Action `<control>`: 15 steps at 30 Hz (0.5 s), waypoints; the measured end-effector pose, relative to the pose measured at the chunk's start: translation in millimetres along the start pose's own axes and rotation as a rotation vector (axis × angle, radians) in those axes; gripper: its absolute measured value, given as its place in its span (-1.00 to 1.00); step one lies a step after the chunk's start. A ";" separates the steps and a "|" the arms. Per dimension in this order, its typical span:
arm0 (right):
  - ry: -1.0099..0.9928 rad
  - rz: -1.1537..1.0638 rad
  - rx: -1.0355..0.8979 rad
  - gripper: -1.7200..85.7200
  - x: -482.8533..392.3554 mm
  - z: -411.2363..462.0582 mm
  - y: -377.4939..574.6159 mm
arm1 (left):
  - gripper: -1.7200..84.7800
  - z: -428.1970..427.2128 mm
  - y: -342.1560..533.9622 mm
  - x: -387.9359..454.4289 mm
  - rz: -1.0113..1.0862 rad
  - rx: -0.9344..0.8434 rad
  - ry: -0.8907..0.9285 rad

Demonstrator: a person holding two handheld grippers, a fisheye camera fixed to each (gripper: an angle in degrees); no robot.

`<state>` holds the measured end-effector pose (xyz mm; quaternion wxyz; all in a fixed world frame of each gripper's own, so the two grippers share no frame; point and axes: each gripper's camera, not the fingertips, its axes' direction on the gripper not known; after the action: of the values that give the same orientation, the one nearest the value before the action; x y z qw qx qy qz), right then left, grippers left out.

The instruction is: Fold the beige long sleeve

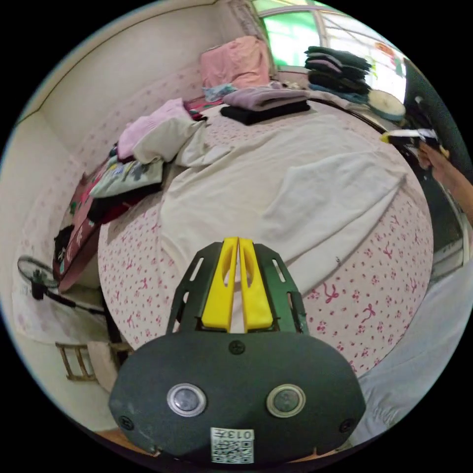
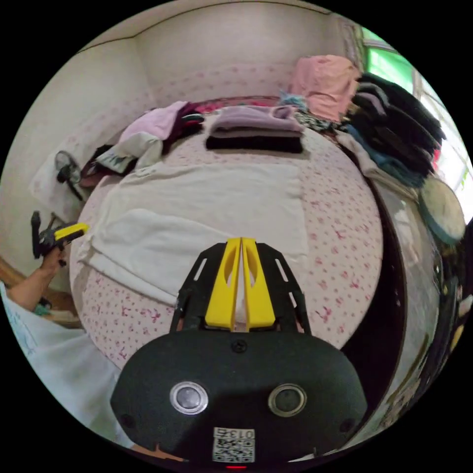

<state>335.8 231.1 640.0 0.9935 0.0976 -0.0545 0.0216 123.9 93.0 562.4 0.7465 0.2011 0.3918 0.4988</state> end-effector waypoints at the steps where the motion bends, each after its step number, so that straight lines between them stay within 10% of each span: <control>1: -0.039 -0.057 -0.003 -0.95 -13.7 3.4 -4.1 | -0.96 2.9 -4.3 12.5 0.054 -0.001 0.005; 8: -0.325 -0.545 -0.066 -0.95 -179.5 60.1 -46.7 | -0.96 35.8 -18.1 40.1 0.129 -0.085 0.003; 15: -0.256 -0.426 -0.178 -0.96 -187.8 118.2 -69.5 | -0.97 47.8 -8.1 17.5 0.033 -0.116 0.054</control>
<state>140.8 133.7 720.8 0.9654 0.0212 -0.1595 -0.2055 169.6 109.7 579.4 0.7377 0.1506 0.3789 0.5382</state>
